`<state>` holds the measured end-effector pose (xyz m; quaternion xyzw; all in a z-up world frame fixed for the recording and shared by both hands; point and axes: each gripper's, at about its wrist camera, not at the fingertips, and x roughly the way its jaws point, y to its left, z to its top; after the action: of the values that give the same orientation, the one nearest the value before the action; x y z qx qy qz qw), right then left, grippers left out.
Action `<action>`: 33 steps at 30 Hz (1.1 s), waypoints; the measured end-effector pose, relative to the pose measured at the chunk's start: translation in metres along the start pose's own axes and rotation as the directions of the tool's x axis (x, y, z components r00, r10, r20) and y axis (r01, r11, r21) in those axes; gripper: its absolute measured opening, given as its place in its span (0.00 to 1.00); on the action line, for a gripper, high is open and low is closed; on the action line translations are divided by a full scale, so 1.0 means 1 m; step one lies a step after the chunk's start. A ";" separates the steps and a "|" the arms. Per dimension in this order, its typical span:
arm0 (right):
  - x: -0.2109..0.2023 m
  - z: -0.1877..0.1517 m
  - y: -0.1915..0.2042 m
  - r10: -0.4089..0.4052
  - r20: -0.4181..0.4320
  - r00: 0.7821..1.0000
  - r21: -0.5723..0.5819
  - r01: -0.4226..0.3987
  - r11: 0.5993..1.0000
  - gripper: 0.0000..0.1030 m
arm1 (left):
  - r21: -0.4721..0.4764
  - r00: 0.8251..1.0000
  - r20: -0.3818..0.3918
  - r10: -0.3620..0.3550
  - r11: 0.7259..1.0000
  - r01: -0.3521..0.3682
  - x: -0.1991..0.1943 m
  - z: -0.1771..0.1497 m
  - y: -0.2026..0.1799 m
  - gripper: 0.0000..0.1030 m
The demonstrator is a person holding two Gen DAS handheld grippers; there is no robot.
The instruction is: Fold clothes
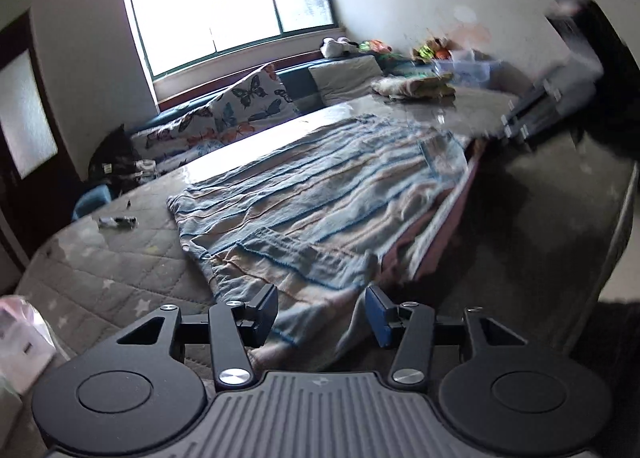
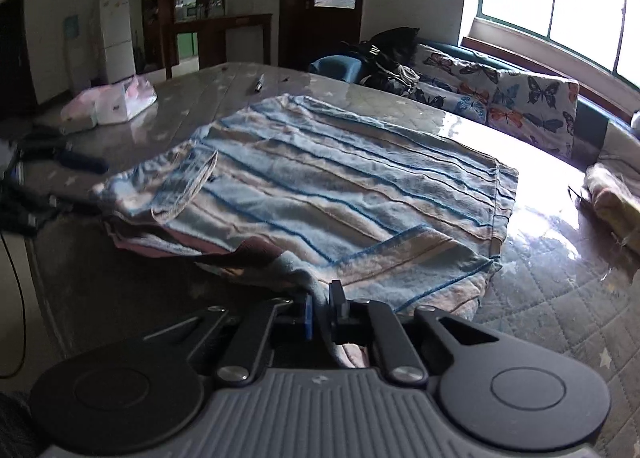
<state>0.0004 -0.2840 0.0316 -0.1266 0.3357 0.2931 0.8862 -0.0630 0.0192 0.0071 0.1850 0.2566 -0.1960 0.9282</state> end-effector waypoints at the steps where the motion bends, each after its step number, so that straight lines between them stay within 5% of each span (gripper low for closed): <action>1: -0.001 0.002 -0.001 -0.004 0.003 1.000 0.010 0.004 1.000 0.06 | 0.020 1.000 0.000 0.002 1.000 -0.002 0.001 -0.001 -0.002 0.50; 14: -0.002 0.017 -0.009 -0.024 0.035 0.999 0.076 0.021 0.997 0.06 | 0.242 0.999 0.015 0.037 0.969 -0.039 0.019 -0.015 -0.028 0.53; 16: -0.001 0.017 -0.009 -0.029 0.035 0.999 0.075 0.026 0.997 0.06 | 0.245 0.999 0.016 0.037 0.969 -0.040 0.021 -0.015 -0.027 0.47; 18: 0.000 0.016 -0.007 -0.034 0.030 0.999 0.059 0.032 0.998 0.06 | 0.239 1.000 0.014 0.027 0.970 -0.029 0.022 -0.014 -0.024 0.27; 21: 0.000 0.007 0.001 -0.037 0.010 0.999 0.007 0.037 0.999 0.07 | 0.225 1.000 0.013 0.010 0.974 -0.013 0.020 -0.013 -0.020 0.11; 33: -0.002 -0.037 0.026 -0.098 -0.017 0.995 -0.218 0.092 0.972 0.30 | 0.241 1.000 -0.011 0.017 0.970 -0.014 0.017 -0.015 -0.016 0.14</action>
<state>-0.0358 -0.2798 0.0047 -0.2424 0.3074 0.2836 0.8754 -0.0633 0.0076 -0.0183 0.2996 0.2354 -0.2174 0.8987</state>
